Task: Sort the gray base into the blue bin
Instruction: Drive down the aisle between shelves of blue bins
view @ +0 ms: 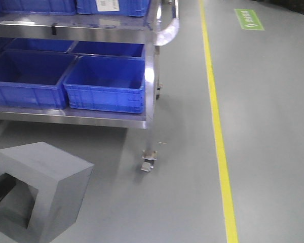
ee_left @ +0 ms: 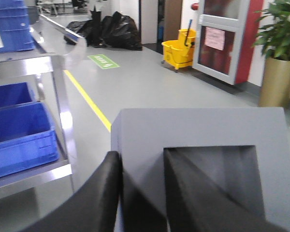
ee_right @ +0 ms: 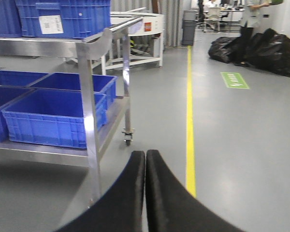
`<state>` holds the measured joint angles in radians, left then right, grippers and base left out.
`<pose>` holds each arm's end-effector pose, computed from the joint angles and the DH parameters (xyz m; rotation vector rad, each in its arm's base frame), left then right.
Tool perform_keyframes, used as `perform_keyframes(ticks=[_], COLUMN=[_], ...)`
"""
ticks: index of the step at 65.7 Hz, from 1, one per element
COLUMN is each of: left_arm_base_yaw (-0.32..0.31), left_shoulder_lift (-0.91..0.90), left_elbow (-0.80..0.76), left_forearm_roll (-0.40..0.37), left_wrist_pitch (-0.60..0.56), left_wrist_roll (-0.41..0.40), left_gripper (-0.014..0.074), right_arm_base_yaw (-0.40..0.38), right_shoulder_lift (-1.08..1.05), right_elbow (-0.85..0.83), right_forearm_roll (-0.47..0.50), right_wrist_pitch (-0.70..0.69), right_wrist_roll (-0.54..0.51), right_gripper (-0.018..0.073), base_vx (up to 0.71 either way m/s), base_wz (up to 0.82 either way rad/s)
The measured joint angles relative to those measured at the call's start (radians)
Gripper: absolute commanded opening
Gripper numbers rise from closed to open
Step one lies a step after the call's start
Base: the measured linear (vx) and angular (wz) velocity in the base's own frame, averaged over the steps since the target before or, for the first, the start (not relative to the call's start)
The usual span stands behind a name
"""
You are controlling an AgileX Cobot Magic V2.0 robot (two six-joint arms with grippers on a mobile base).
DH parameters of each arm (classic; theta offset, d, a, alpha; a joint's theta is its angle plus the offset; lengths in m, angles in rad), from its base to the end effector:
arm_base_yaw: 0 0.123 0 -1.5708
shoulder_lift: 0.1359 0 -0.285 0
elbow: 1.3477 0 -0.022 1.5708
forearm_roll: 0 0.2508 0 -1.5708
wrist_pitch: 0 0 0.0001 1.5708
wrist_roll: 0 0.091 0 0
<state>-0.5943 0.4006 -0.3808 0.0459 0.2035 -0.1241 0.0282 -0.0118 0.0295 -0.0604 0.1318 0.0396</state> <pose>0.0783 -0.0519 0.2951 0.4343 1.6760 -0.4916 0.0567 0.0009 0.1919 -0.0335 1.6325 -0.0004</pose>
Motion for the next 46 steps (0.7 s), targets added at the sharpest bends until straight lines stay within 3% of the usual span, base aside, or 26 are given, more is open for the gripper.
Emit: perform_keyframes(ticks=[21, 46], left_arm_base_yaw=[0.000, 0.000], left_shoulder_lift=[0.000, 0.000], left_elbow=[0.000, 0.000], left_forearm_roll=[0.000, 0.000], left_wrist_pitch=[0.000, 0.000], left_wrist_roll=[0.000, 0.000], left_gripper=[-0.0006, -0.0006], right_arm_base_yaw=[0.000, 0.000], right_shoulder_lift=[0.000, 0.000], right_elbow=[0.000, 0.000], right_forearm_roll=[0.000, 0.000], right_wrist_pitch=[0.000, 0.000], right_wrist_roll=[0.000, 0.000], right_gripper=[-0.0009, -0.0009], base_vx=[0.33, 0.29], base_wz=[0.52, 0.93])
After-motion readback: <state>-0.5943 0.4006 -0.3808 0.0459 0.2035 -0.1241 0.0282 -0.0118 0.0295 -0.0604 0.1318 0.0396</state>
